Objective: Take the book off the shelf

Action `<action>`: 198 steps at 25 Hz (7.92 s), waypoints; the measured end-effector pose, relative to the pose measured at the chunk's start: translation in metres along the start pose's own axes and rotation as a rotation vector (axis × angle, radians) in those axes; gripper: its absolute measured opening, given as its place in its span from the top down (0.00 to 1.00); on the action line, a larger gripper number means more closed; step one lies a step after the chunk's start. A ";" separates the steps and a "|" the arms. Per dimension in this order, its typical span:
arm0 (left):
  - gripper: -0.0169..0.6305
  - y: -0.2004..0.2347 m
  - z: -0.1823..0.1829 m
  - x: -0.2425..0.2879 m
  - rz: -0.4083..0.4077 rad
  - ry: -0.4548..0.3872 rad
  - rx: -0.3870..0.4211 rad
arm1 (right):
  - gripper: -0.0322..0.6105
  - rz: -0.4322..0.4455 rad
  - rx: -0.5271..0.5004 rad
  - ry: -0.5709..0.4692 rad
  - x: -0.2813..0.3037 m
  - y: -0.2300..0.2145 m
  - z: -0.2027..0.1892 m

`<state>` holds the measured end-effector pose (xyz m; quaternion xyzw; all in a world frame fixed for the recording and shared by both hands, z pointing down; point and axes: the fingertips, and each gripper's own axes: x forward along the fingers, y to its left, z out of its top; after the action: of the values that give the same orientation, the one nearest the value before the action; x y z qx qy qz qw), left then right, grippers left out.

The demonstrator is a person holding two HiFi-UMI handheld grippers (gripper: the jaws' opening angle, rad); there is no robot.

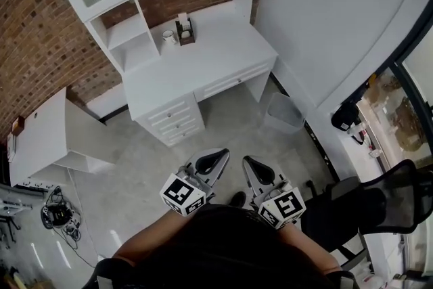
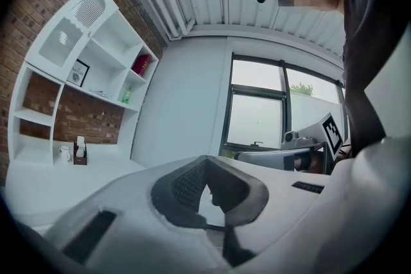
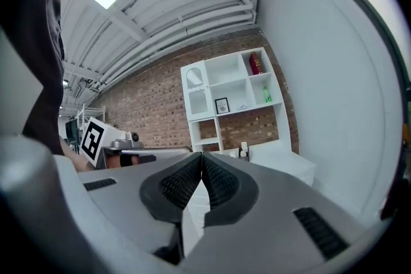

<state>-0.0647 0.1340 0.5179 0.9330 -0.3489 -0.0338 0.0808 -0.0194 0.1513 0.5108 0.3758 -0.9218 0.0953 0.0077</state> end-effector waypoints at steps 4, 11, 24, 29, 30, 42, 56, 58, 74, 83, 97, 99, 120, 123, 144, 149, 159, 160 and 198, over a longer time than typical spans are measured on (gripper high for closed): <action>0.96 -0.001 -0.011 0.031 -0.010 0.032 -0.012 | 0.92 -0.016 0.033 0.020 -0.002 -0.035 -0.007; 0.96 0.018 -0.015 0.083 -0.072 0.047 -0.024 | 0.92 -0.070 0.090 0.023 0.016 -0.089 -0.011; 0.96 0.161 0.000 0.165 -0.162 0.048 -0.024 | 0.92 -0.141 0.083 0.022 0.157 -0.180 0.004; 0.96 0.238 0.027 0.182 -0.185 0.056 -0.023 | 0.92 -0.176 0.095 -0.011 0.233 -0.206 0.034; 0.96 0.249 0.034 0.184 -0.191 0.052 -0.015 | 0.92 -0.185 0.086 -0.004 0.245 -0.210 0.038; 0.96 0.344 0.042 0.220 -0.120 0.064 -0.012 | 0.92 -0.089 0.069 0.041 0.343 -0.250 0.044; 0.96 0.415 0.093 0.376 0.108 -0.052 -0.016 | 0.92 0.128 -0.013 -0.003 0.405 -0.425 0.121; 0.96 0.420 0.101 0.400 0.132 -0.063 -0.003 | 0.92 0.152 -0.021 -0.002 0.409 -0.450 0.131; 0.96 0.460 0.222 0.501 0.126 -0.059 0.315 | 0.92 0.376 -0.344 -0.185 0.475 -0.513 0.298; 0.96 0.477 0.357 0.528 0.065 -0.172 0.496 | 0.92 0.421 -0.464 -0.337 0.495 -0.502 0.442; 0.96 0.503 0.540 0.552 0.069 -0.271 0.574 | 0.67 0.272 -0.415 -0.395 0.566 -0.526 0.631; 0.96 0.509 0.555 0.556 0.067 -0.255 0.581 | 0.60 0.245 -0.362 -0.371 0.583 -0.537 0.646; 0.96 0.569 0.605 0.554 0.117 -0.240 0.627 | 0.52 0.131 -0.205 -0.174 0.701 -0.576 0.687; 0.96 0.563 0.604 0.550 0.112 -0.235 0.634 | 0.56 0.135 -0.180 -0.170 0.700 -0.582 0.689; 0.96 0.459 0.595 0.514 0.099 -0.232 0.675 | 0.58 0.156 -0.171 -0.260 0.552 -0.569 0.679; 0.96 0.427 0.586 0.491 0.036 -0.208 0.708 | 0.58 0.092 -0.190 -0.267 0.515 -0.550 0.668; 0.96 0.391 0.544 0.394 -0.031 -0.148 0.670 | 0.58 0.017 -0.154 -0.259 0.464 -0.470 0.612; 0.96 0.387 0.538 0.385 -0.038 -0.147 0.661 | 0.58 0.012 -0.145 -0.252 0.458 -0.462 0.602; 0.96 0.132 0.091 0.246 0.066 0.084 0.139 | 0.58 0.316 0.238 0.065 0.136 -0.295 0.105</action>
<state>0.0246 -0.1371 0.4492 0.9249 -0.3774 0.0322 0.0312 0.0938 -0.1677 0.4694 0.2213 -0.9508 0.2158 -0.0219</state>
